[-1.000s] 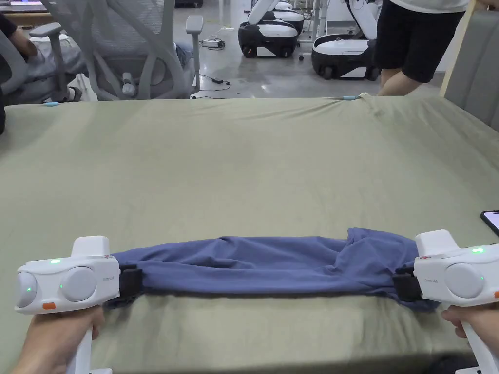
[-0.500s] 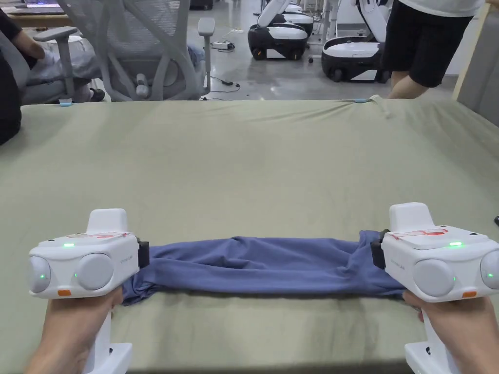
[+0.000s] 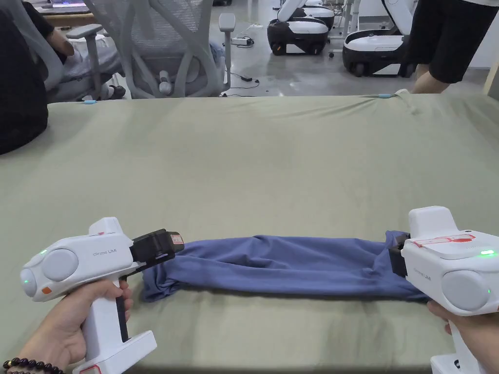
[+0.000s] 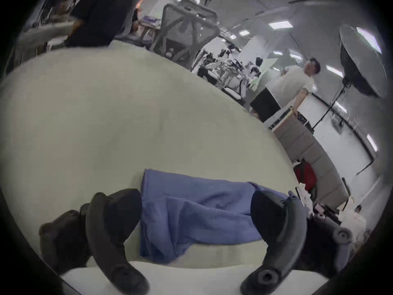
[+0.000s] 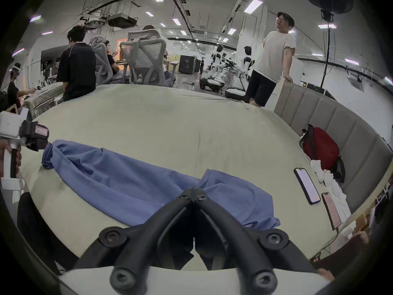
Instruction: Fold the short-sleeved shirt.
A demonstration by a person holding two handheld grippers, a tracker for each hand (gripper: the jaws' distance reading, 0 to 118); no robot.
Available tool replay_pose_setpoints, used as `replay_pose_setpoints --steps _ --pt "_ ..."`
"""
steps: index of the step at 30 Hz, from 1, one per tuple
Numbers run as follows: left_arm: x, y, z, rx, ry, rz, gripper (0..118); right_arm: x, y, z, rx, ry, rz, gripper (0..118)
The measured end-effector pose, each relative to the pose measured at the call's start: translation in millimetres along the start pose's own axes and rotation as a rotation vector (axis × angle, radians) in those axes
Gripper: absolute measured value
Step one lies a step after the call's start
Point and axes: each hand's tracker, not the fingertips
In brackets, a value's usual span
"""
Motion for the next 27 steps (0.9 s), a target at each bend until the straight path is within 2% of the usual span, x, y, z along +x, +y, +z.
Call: replay_pose_setpoints --steps 2,4,6,8,9,10,11,12,13,23,25,27 --pt "-7.3 -1.3 -11.0 -0.025 0.023 0.032 106 -1.2 -2.0 -0.1 -0.006 0.004 0.001 0" --pt "-14.0 -4.6 -21.8 -0.078 -0.036 0.045 104 -1.1 -4.7 -3.1 -0.013 0.010 0.004 0" --pt "-8.2 -13.3 -23.8 -0.044 -0.026 -0.035 103 -0.6 -6.9 -4.7 -0.021 0.007 0.005 0" --pt "0.1 -10.8 -22.2 -0.059 -0.016 -0.031 102 -0.6 -6.5 -2.3 -0.026 0.004 0.002 0" --pt "3.9 -9.9 -21.9 -0.068 0.003 -0.049 96 -0.4 -6.9 -1.6 -0.028 0.005 -0.002 0" --pt "5.6 -12.3 -22.5 -0.079 0.042 -0.113 75 -0.2 -7.6 -1.6 -0.031 0.007 -0.005 0" --pt "8.6 -13.4 -22.8 -0.085 0.072 -0.164 45 -0.3 -8.2 -1.8 -0.033 0.009 -0.006 0" --pt "9.2 -13.4 -24.6 -0.103 0.056 -0.153 23 -0.5 -8.9 -3.9 -0.034 0.009 -0.006 0" --pt "10.1 -13.7 -24.7 -0.117 0.007 -0.129 19 -0.7 -9.5 -4.8 -0.036 0.010 -0.006 0" --pt "-10.9 0.1 -9.8 -0.056 -0.035 -0.130 13 -4.2 -6.3 -5.6 -0.037 0.010 -0.008 0" --pt "-22.7 10.2 -0.9 -0.037 -0.016 -0.106 13 -6.9 -2.3 -3.3 -0.034 0.006 -0.007 0" --pt "-40.2 21.5 7.6 0.002 0.063 -0.106 13 -7.2 -1.8 -2.4 -0.030 0.002 -0.006 0"
